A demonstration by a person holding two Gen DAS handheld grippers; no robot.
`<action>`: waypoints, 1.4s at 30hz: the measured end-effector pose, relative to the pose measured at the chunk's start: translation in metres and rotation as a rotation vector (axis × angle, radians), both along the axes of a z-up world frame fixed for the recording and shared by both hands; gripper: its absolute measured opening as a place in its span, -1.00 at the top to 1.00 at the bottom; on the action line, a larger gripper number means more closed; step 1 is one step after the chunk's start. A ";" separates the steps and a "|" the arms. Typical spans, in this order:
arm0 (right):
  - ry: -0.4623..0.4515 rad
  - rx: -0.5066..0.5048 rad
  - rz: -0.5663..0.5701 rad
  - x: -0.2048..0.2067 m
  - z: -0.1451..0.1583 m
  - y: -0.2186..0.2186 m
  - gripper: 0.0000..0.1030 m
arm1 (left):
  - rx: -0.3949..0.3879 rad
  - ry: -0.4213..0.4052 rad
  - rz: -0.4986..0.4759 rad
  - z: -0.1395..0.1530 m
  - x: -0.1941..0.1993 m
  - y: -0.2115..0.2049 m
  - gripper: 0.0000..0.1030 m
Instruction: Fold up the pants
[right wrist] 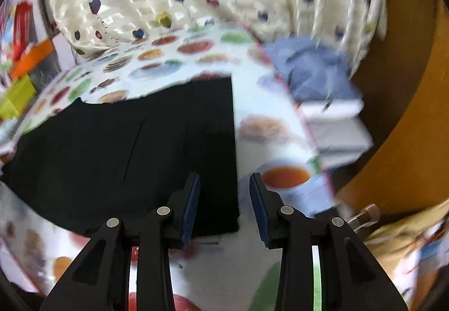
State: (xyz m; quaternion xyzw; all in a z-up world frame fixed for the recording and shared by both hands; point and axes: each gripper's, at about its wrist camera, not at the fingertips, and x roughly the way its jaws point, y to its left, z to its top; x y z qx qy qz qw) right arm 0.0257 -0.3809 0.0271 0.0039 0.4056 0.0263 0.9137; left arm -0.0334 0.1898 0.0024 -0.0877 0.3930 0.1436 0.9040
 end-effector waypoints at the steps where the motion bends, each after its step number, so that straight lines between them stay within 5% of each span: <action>1: -0.033 -0.017 0.013 -0.003 0.008 0.006 0.20 | -0.011 -0.018 0.009 0.004 -0.003 0.002 0.57; 3: -0.093 -0.015 0.046 -0.009 0.024 0.016 0.00 | 0.000 -0.060 0.029 0.013 -0.012 0.002 0.55; 6: -0.135 0.016 0.123 -0.013 0.035 0.041 -0.03 | -0.005 -0.104 0.039 0.022 -0.022 -0.003 0.46; 19: -0.044 0.031 0.438 -0.015 -0.006 0.163 -0.03 | 0.021 -0.103 0.025 0.024 -0.037 -0.051 0.37; 33: -0.011 0.000 0.485 -0.018 -0.021 0.181 -0.03 | 0.056 -0.085 -0.022 0.021 -0.016 -0.081 0.37; 42: 0.008 0.000 0.480 -0.015 -0.027 0.179 -0.03 | 0.022 -0.028 0.018 -0.002 -0.013 -0.064 0.37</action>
